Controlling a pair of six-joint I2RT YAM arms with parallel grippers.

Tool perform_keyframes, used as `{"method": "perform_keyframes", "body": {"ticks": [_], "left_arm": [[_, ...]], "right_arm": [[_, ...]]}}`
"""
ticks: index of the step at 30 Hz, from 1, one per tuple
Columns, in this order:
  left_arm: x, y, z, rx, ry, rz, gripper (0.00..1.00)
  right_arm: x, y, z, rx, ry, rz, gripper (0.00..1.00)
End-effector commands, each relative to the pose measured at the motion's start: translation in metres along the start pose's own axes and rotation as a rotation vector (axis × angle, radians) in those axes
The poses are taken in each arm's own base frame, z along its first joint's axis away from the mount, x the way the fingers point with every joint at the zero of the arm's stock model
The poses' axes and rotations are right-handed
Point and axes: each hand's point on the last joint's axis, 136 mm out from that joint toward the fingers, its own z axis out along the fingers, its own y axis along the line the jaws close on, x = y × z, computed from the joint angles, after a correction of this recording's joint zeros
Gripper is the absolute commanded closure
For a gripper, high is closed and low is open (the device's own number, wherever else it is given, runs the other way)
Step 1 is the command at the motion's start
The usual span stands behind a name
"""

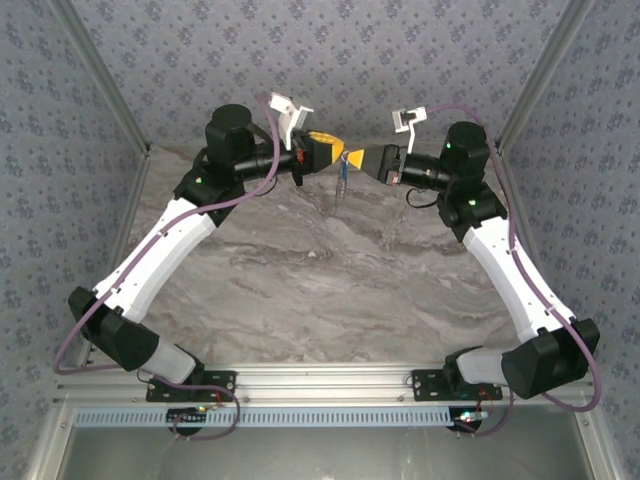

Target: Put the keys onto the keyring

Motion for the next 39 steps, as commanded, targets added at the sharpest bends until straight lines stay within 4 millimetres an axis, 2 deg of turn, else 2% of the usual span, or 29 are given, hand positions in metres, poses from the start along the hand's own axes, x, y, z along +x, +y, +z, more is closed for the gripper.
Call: {"method": "perform_keyframes", "body": {"ticks": [1, 3, 5, 9, 13, 18, 24, 33, 37, 39], "left_arm": [[-0.036, -0.017, -0.011, 0.021, -0.108, 0.095, 1.0], [-0.037, -0.017, -0.011, 0.021, -0.11, 0.096, 1.0], [-0.036, -0.017, -0.011, 0.021, -0.109, 0.094, 1.0], [-0.036, -0.018, -0.01, 0.025, -0.109, 0.093, 1.0], [-0.036, -0.017, -0.009, 0.029, -0.11, 0.087, 1.0], [-0.036, -0.015, -0.006, 0.034, -0.114, 0.073, 1.0], [-0.036, -0.012, -0.003, 0.041, -0.13, 0.042, 1.0], [-0.038, -0.013, -0.002, 0.048, -0.14, 0.023, 1.0], [-0.037, -0.012, -0.002, 0.047, -0.139, 0.021, 1.0], [-0.037, -0.012, -0.002, 0.047, -0.139, 0.02, 1.0]], "right_arm": [[0.006, 0.005, -0.001, -0.032, 0.033, 0.014, 1.0], [0.006, 0.003, -0.003, -0.027, 0.029, 0.019, 1.0], [0.002, -0.001, -0.01, -0.016, 0.004, 0.028, 0.84], [-0.019, -0.003, -0.031, -0.013, -0.089, 0.03, 0.68], [-0.036, 0.0, -0.041, -0.029, -0.148, 0.022, 0.64], [-0.053, 0.011, -0.035, -0.08, -0.194, -0.017, 0.56], [-0.06, 0.024, -0.017, -0.146, -0.195, -0.044, 0.53], [-0.055, 0.032, 0.001, -0.196, -0.176, -0.043, 0.53], [-0.05, 0.035, 0.005, -0.208, -0.162, -0.042, 0.58], [-0.047, 0.035, 0.007, -0.212, -0.152, -0.039, 0.64]]}}
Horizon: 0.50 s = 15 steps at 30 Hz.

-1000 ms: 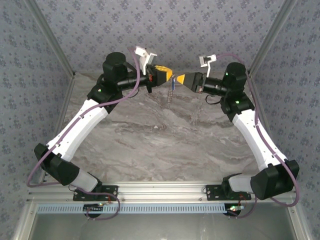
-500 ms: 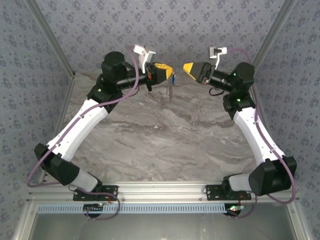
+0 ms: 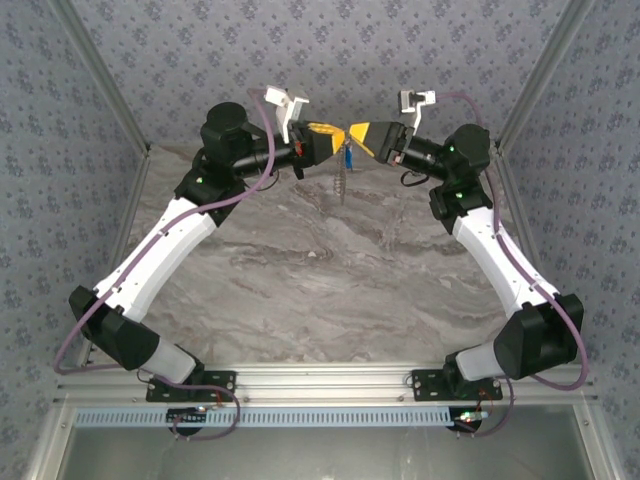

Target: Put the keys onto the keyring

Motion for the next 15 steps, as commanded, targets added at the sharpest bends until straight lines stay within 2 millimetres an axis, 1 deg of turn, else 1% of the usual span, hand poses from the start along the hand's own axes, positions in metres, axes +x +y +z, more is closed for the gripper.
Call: {"method": "perform_keyframes", "body": {"ticks": [1, 3, 7, 12, 15], "left_arm": [[-0.016, -0.007, -0.001, 0.024, -0.057, 0.038, 1.0], [-0.015, -0.007, -0.002, 0.021, -0.056, 0.037, 1.0], [-0.014, -0.006, -0.002, 0.017, -0.055, 0.036, 1.0], [-0.015, -0.006, -0.002, 0.017, -0.057, 0.039, 1.0], [-0.015, -0.007, -0.003, 0.015, -0.06, 0.04, 1.0]], "right_arm": [[-0.002, 0.024, 0.006, -0.06, 0.007, -0.049, 0.66], [0.001, 0.025, 0.007, -0.063, 0.015, -0.043, 0.71], [0.004, 0.026, 0.007, -0.074, 0.02, -0.037, 0.73], [0.009, 0.026, 0.008, -0.082, 0.031, -0.027, 0.73], [0.012, 0.025, 0.01, -0.083, 0.038, -0.019, 0.69]]}}
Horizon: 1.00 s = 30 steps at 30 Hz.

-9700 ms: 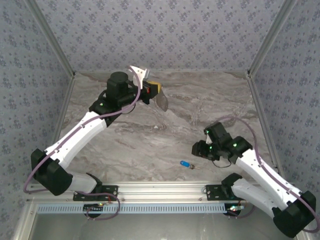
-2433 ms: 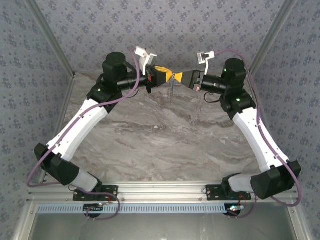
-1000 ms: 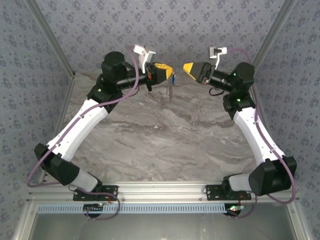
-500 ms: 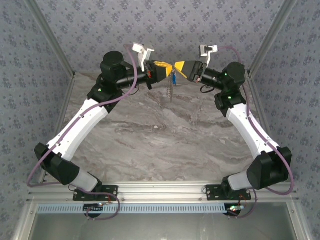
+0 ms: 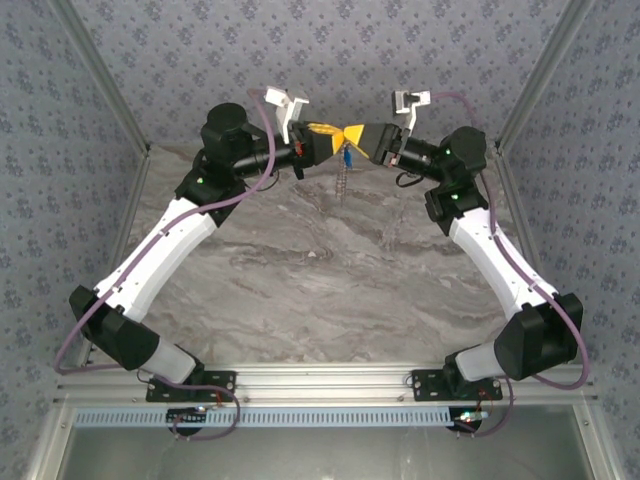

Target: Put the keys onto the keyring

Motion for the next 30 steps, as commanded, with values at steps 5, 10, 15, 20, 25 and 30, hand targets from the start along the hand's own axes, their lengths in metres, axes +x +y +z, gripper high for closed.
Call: {"method": "perform_keyframes", "body": {"ticks": [5, 10, 15, 20, 25, 30], "left_arm": [[-0.016, -0.009, -0.003, 0.015, -0.057, 0.04, 1.0], [-0.016, -0.009, -0.004, 0.012, -0.057, 0.043, 1.0], [-0.015, -0.01, -0.004, 0.013, -0.054, 0.043, 1.0], [-0.013, -0.008, -0.004, 0.011, -0.05, 0.039, 1.0], [-0.014, -0.008, -0.004, 0.011, -0.051, 0.038, 1.0], [-0.014, -0.008, -0.003, 0.011, -0.051, 0.038, 1.0]], "right_arm": [[0.009, 0.008, 0.001, -0.033, 0.027, -0.009, 0.71], [0.008, 0.005, -0.005, -0.018, 0.013, -0.004, 0.63], [0.0, 0.0, -0.017, 0.003, -0.026, -0.002, 0.6], [-0.007, 0.0, -0.024, 0.003, -0.053, 0.001, 0.6], [-0.007, 0.003, -0.021, -0.013, -0.043, -0.004, 0.58], [-0.001, 0.005, -0.014, -0.03, -0.017, 0.001, 0.58]]}}
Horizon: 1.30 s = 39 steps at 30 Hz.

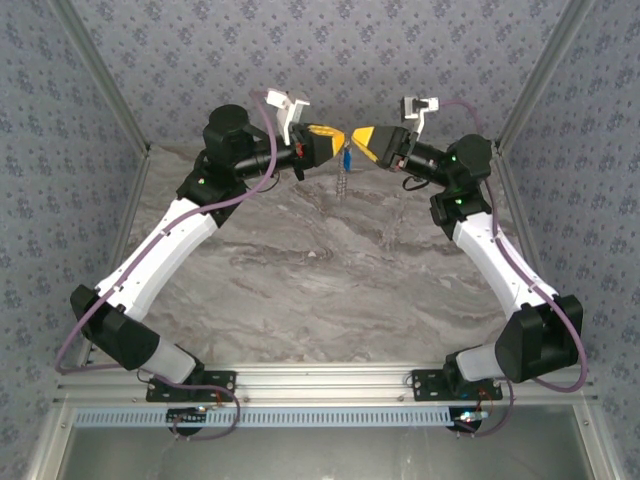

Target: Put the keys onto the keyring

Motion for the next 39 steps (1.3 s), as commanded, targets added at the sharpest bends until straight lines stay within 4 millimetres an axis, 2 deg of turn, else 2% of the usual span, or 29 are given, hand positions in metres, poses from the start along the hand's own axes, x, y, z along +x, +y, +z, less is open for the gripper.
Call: {"method": "perform_keyframes", "body": {"ticks": [1, 13, 21, 26, 29, 35, 36, 39], "left_arm": [[-0.02, -0.012, -0.005, 0.019, -0.061, 0.047, 1.0], [-0.02, -0.011, -0.003, 0.017, -0.059, 0.046, 1.0], [-0.018, -0.009, -0.003, 0.015, -0.054, 0.041, 1.0], [-0.017, -0.009, -0.002, 0.014, -0.053, 0.043, 1.0], [-0.017, -0.008, -0.003, 0.01, -0.052, 0.04, 1.0], [-0.016, -0.001, -0.005, -0.038, -0.036, 0.035, 1.0], [-0.016, 0.0, -0.006, -0.047, -0.03, 0.035, 0.99], [-0.019, 0.007, -0.012, -0.086, -0.007, 0.032, 0.76]], "right_arm": [[0.002, 0.021, 0.003, -0.053, 0.021, -0.042, 0.59], [0.006, 0.019, 0.006, -0.059, 0.036, -0.038, 0.73], [0.008, 0.022, 0.009, -0.068, 0.046, -0.04, 0.76], [0.008, 0.02, 0.009, -0.064, 0.047, -0.035, 0.87], [0.008, 0.019, 0.008, -0.06, 0.044, -0.034, 1.0], [0.002, 0.01, 0.0, -0.02, 0.034, -0.03, 1.0], [0.002, 0.008, -0.002, -0.006, 0.037, -0.031, 1.0], [0.004, -0.002, -0.008, 0.062, 0.063, -0.044, 1.0]]}}
